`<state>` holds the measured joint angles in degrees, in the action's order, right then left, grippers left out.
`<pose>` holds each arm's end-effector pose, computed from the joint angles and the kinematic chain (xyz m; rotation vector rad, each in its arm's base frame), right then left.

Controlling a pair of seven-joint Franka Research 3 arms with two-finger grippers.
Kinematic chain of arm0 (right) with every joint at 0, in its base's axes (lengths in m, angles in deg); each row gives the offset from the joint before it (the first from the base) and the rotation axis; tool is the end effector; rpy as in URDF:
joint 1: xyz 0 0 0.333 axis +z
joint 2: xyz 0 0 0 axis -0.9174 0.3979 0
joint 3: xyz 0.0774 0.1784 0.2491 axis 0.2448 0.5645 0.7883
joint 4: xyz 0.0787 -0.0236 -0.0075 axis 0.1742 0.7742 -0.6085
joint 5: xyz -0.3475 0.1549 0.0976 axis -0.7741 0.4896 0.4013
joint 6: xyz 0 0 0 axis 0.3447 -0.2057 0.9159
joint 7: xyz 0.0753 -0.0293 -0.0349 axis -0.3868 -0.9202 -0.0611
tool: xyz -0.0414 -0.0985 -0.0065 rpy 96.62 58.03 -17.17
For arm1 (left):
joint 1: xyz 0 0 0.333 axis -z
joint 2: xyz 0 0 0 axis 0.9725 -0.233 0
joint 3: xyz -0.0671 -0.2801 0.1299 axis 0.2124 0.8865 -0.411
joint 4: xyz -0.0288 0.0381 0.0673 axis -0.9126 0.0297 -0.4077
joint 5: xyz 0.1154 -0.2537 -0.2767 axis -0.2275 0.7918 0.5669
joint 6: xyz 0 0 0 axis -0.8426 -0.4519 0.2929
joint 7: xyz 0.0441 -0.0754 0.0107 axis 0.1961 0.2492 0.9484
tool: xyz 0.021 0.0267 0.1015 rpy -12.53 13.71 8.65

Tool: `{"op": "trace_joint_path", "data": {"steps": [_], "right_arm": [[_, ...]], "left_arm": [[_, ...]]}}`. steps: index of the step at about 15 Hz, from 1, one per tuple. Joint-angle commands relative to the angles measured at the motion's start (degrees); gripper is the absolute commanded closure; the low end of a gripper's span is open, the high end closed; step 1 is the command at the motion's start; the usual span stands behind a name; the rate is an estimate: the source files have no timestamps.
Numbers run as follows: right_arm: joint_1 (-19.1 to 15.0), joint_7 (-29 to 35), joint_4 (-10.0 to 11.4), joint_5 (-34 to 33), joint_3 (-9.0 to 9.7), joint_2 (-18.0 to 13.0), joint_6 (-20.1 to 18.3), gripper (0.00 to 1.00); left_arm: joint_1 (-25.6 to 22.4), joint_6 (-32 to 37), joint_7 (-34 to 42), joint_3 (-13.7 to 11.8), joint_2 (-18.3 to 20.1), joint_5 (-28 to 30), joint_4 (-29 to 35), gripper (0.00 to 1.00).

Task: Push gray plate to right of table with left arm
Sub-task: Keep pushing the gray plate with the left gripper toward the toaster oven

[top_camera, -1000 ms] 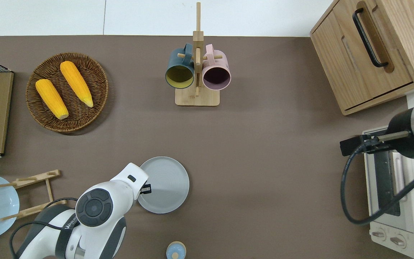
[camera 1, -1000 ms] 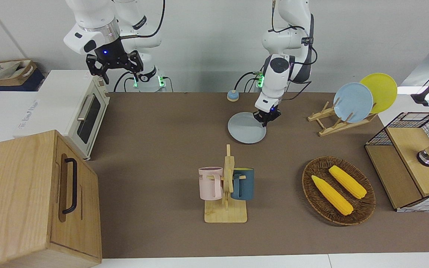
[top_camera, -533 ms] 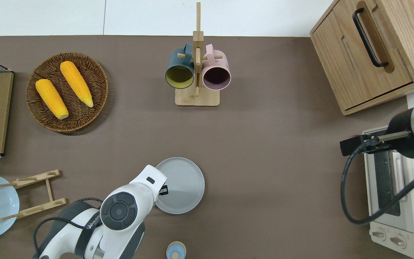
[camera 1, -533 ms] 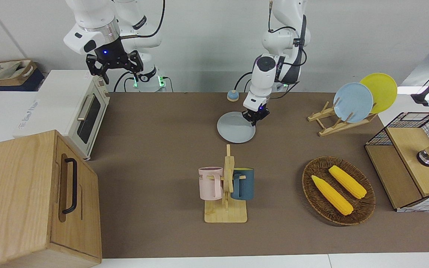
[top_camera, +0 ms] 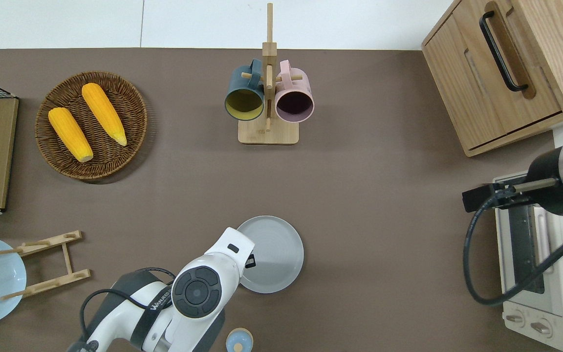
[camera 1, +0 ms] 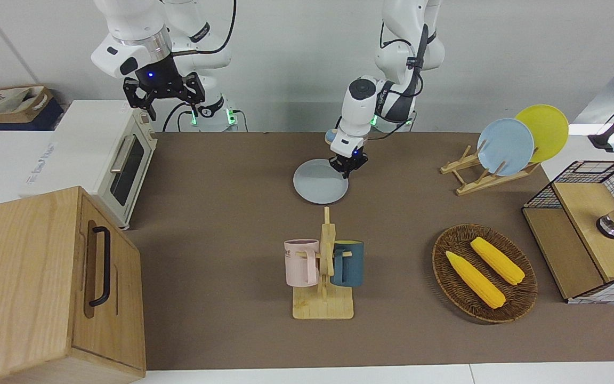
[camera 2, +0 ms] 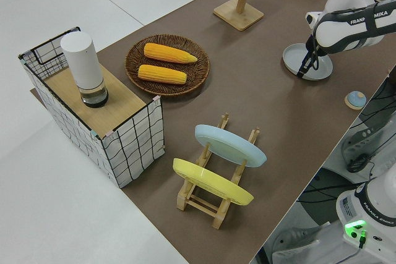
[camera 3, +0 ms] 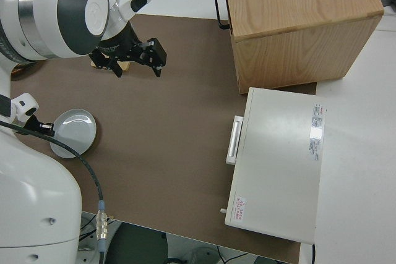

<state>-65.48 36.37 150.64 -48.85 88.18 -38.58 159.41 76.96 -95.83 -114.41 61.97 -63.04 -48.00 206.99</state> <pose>0.5268 0.0725 0.6600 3.1293 0.1696 -0.1171 0.3852 -0.2770 0.3095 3.1015 0.2615 0.0525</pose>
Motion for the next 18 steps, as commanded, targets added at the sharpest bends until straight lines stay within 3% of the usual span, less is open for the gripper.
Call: {"op": "trace_joint_path", "data": {"steps": [1, 6, 11, 18], "right_arm": [[-1.2, 0.0, -0.2, 0.6, 0.76, -0.4, -0.7, 0.017], [-1.2, 0.0, -0.2, 0.6, 0.85, -0.4, -0.7, 0.017], [-1.2, 0.1, -0.2, 0.6, 0.85, -0.4, -0.8, 0.017], [-1.2, 0.0, -0.2, 0.6, 0.85, -0.4, -0.8, 0.017]], "left_arm": [[3.5, 0.8, -4.9, -0.2, -4.7, -0.2, -3.7, 1.00], [7.5, 2.4, -17.0, -0.1, -10.1, -8.7, -9.0, 1.00], [11.3, 7.3, -24.2, -0.2, -15.8, -12.8, -16.7, 1.00], [17.0, 9.3, -34.5, -0.2, -22.3, -19.1, -23.5, 1.00]]}}
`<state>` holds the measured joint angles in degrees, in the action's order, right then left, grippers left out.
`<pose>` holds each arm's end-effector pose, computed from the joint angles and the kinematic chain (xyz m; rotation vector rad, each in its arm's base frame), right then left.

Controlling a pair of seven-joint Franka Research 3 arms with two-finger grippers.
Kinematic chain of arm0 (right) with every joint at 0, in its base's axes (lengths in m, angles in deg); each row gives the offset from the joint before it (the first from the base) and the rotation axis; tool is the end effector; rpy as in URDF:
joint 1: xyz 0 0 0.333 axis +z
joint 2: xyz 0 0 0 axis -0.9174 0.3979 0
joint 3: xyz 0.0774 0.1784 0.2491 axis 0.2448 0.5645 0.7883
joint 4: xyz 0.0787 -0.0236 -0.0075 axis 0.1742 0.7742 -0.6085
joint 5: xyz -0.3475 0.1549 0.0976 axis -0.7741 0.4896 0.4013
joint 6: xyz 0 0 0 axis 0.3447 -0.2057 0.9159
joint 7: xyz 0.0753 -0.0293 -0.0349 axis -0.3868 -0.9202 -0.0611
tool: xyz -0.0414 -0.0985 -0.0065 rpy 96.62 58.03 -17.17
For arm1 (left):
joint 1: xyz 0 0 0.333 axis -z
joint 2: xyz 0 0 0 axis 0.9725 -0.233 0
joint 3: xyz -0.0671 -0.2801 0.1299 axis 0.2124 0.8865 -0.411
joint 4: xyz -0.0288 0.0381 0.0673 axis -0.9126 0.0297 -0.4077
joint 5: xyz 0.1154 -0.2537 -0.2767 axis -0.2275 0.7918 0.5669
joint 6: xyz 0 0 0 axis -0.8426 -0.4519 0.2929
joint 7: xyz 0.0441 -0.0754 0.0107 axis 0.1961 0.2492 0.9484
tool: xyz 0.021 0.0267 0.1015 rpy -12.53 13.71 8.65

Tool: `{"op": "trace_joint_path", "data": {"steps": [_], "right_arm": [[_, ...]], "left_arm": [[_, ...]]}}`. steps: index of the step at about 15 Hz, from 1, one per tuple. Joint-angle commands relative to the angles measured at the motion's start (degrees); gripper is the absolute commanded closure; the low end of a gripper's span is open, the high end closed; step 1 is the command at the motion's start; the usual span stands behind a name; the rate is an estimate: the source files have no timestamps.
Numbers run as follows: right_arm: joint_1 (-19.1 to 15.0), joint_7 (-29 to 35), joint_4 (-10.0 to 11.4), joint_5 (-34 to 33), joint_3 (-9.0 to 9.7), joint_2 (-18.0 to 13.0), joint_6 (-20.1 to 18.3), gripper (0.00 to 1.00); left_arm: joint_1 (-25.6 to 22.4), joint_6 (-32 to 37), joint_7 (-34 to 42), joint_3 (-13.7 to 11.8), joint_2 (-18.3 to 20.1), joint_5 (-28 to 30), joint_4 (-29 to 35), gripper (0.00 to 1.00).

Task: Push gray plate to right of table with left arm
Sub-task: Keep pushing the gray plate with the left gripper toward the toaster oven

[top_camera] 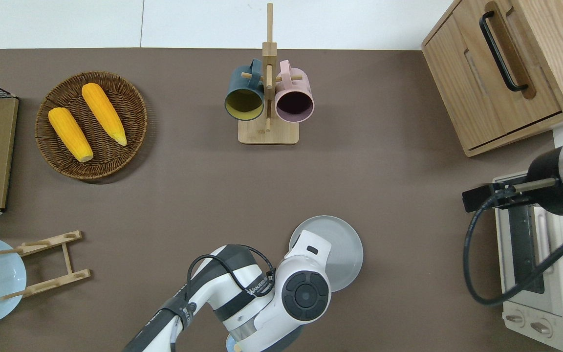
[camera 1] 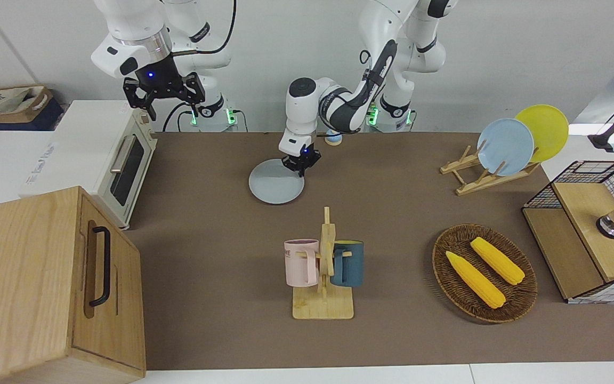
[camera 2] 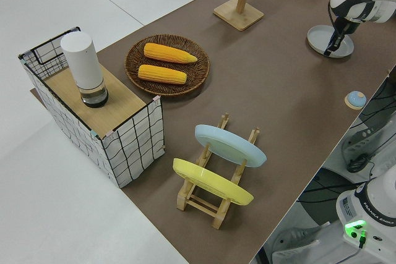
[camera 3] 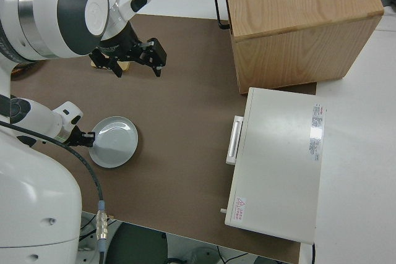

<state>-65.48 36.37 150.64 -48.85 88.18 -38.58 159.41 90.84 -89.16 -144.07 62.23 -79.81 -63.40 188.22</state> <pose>0.5268 0.0725 0.6600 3.1293 0.1696 -0.1171 0.3692 -0.4280 0.3096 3.0991 0.4083 0.0434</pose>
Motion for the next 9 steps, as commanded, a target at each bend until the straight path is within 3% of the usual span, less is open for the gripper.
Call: {"op": "trace_joint_path", "data": {"steps": [1, 9], "right_arm": [[-1.2, 0.0, -0.2, 0.6, 0.85, -0.4, -0.7, 0.017], [-1.2, 0.0, -0.2, 0.6, 0.85, -0.4, -0.8, 0.017]], "left_arm": [[4.0, 3.1, -6.5, -0.5, -6.4, -4.6, -6.2, 1.00], [9.7, 4.8, -12.0, -0.9, -11.8, -7.7, -12.7, 1.00]]}}
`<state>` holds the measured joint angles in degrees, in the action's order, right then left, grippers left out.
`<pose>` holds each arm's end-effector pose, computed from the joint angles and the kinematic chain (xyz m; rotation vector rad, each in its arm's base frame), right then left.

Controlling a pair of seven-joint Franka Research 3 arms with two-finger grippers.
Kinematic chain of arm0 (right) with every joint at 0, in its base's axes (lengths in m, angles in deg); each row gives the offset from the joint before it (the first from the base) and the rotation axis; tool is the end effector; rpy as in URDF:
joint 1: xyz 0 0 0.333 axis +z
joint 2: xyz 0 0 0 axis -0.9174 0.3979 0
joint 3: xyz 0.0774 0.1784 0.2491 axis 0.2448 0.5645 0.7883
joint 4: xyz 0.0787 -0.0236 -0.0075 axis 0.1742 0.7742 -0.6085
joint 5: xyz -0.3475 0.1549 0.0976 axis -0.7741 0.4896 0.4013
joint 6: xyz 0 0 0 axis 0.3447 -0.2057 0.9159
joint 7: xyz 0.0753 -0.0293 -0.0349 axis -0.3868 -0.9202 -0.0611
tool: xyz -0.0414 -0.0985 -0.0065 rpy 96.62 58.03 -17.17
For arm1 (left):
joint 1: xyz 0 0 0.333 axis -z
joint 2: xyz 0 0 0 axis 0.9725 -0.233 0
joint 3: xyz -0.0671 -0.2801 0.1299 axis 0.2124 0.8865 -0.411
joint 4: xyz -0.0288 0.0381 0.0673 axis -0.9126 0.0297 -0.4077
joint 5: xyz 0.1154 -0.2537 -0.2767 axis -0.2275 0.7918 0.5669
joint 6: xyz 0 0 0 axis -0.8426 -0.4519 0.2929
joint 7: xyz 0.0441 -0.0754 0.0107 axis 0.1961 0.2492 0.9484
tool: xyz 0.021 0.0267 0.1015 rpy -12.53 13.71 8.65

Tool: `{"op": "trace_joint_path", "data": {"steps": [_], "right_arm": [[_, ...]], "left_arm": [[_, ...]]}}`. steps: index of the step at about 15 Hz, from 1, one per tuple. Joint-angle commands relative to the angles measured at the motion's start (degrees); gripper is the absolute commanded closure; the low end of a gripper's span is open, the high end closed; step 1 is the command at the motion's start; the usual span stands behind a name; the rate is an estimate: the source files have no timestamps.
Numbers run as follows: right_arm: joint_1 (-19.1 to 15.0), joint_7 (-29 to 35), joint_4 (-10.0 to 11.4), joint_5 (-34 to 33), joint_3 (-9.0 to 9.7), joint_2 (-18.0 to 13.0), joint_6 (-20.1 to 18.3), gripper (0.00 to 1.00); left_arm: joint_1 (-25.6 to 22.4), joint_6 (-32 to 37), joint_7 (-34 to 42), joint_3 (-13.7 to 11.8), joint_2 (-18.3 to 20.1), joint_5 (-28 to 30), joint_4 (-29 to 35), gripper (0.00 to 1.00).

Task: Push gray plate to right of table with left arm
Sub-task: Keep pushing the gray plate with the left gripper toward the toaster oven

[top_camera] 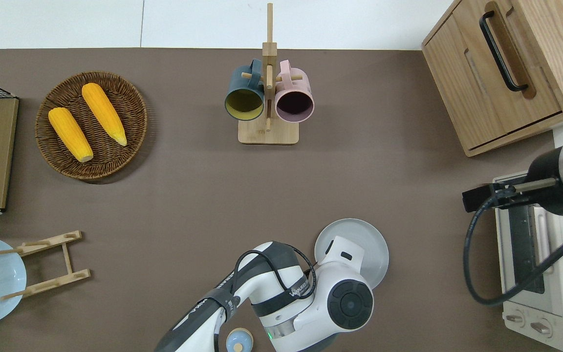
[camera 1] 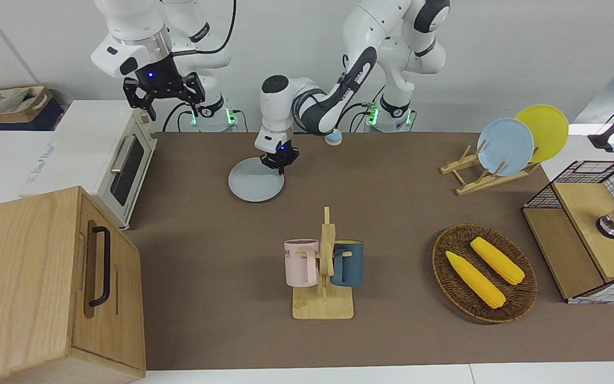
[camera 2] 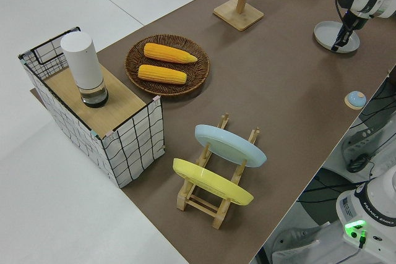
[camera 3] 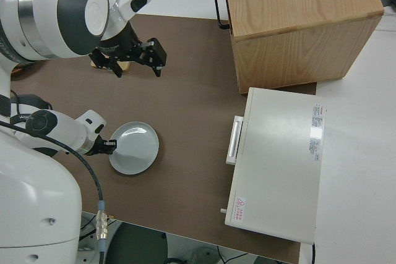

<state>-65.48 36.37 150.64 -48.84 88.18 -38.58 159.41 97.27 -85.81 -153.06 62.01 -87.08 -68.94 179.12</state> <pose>0.5268 0.0726 0.6600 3.1294 0.1696 -0.1172 0.3548 -0.4912 0.3091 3.0927 0.4274 0.0580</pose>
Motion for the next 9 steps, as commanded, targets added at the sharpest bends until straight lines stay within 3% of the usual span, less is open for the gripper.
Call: {"op": "trace_joint_path", "data": {"steps": [1, 8, 9], "right_arm": [[-1.2, 0.1, -0.2, 0.6, 0.85, -0.4, -0.7, 0.017], [-1.2, 0.1, -0.2, 0.6, 0.85, -0.4, -0.7, 0.017], [-1.2, 0.1, -0.2, 0.6, 0.85, -0.4, -0.7, 0.017]], "left_arm": [[3.5, 1.5, -3.5, -0.6, -4.8, -2.4, -4.3, 1.00], [6.2, 2.1, -7.5, -0.7, -7.9, -4.9, -8.5, 1.00], [6.2, 2.2, -7.5, -0.7, -7.9, -4.9, -8.6, 0.90]]}}
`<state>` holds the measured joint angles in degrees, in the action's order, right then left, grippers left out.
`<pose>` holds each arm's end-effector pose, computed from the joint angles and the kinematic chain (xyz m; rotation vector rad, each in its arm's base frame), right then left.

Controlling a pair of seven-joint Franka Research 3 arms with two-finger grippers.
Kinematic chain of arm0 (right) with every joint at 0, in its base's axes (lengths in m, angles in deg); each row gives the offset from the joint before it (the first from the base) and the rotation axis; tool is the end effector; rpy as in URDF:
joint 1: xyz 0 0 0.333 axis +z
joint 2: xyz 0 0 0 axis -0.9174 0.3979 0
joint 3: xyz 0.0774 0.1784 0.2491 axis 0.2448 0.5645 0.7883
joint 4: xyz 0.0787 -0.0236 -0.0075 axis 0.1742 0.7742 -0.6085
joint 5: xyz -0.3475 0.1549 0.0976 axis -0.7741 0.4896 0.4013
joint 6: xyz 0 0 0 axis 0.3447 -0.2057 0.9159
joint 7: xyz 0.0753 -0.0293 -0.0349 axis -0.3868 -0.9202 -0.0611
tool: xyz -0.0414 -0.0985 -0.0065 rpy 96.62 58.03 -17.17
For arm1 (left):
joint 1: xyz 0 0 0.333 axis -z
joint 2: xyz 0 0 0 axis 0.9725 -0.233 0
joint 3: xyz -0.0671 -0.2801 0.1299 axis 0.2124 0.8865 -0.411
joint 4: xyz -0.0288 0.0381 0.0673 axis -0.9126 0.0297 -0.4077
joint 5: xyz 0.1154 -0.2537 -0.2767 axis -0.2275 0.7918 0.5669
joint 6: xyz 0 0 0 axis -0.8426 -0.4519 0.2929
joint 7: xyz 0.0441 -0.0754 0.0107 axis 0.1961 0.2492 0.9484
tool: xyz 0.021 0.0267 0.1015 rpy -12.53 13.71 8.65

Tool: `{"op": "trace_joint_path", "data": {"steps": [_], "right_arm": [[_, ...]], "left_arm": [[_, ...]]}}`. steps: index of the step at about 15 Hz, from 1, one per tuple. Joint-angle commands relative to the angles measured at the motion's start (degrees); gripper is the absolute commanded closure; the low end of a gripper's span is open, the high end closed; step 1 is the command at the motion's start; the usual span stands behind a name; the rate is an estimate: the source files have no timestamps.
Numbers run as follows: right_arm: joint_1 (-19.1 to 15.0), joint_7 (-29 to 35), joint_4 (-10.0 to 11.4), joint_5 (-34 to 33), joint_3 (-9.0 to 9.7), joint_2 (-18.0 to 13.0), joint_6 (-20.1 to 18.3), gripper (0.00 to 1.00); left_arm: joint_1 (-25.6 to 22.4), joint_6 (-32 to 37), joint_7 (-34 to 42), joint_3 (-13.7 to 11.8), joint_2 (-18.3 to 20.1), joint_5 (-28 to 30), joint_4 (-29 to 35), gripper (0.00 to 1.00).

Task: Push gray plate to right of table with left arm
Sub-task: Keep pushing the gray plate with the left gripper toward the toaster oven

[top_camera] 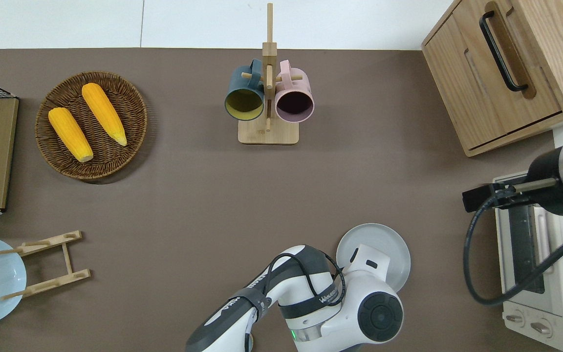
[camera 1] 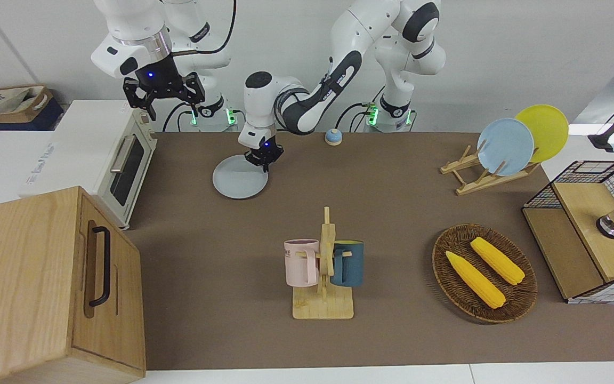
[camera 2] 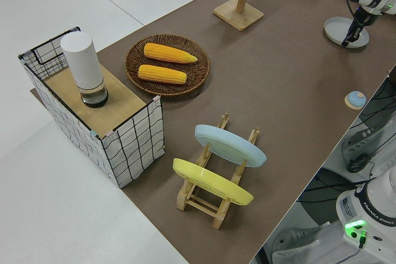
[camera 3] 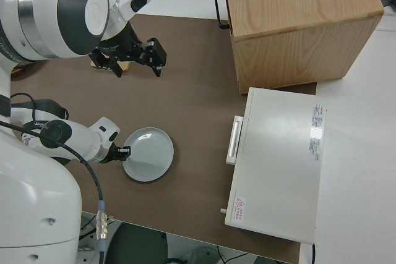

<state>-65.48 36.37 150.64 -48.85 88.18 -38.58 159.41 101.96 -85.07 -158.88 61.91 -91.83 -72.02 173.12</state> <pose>0.5268 0.0725 0.6600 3.1293 0.1696 -0.1171 0.3383 -0.5360 0.3089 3.0609 0.4423 0.0697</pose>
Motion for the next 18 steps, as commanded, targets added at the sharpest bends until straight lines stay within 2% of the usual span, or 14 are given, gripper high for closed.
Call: {"op": "trace_joint_path", "data": {"steps": [1, 3, 5, 6, 12, 16, 18], "right_arm": [[-1.2, 0.0, -0.2, 0.6, 0.85, -0.4, -0.7, 0.017], [-1.2, 0.1, -0.2, 0.6, 0.85, -0.4, -0.7, 0.017], [-1.2, 0.0, -0.2, 0.6, 0.85, -0.4, -0.7, 0.017], [-1.2, 0.0, -0.2, 0.6, 0.85, -0.4, -0.7, 0.017], [-1.2, 0.0, -0.2, 0.6, 0.85, -0.4, -0.7, 0.017], [-1.2, 0.1, -0.2, 0.6, 0.85, -0.4, -0.7, 0.017], [-1.2, 0.1, -0.2, 0.6, 0.85, -0.4, -0.7, 0.017]], "left_arm": [[1.5, 1.5, -1.5, -0.6, -3.1, -1.9, -2.6, 0.81], [1.5, 1.9, -1.3, -0.6, -3.0, -1.9, -2.6, 0.31], [1.4, 2.7, -1.0, -0.6, -2.8, -2.0, -2.9, 0.06], [1.3, 2.8, -0.9, -0.6, -2.7, -2.0, -2.9, 0.02], [0.7, 5.3, -0.6, -0.8, -2.0, -3.8, -3.0, 0.01], [-0.8, 15.7, 4.8, -1.1, -1.7, -3.4, -9.7, 0.02], [-4.7, 22.5, 9.2, -0.3, -1.7, -1.1, -15.3, 0.02]]}}
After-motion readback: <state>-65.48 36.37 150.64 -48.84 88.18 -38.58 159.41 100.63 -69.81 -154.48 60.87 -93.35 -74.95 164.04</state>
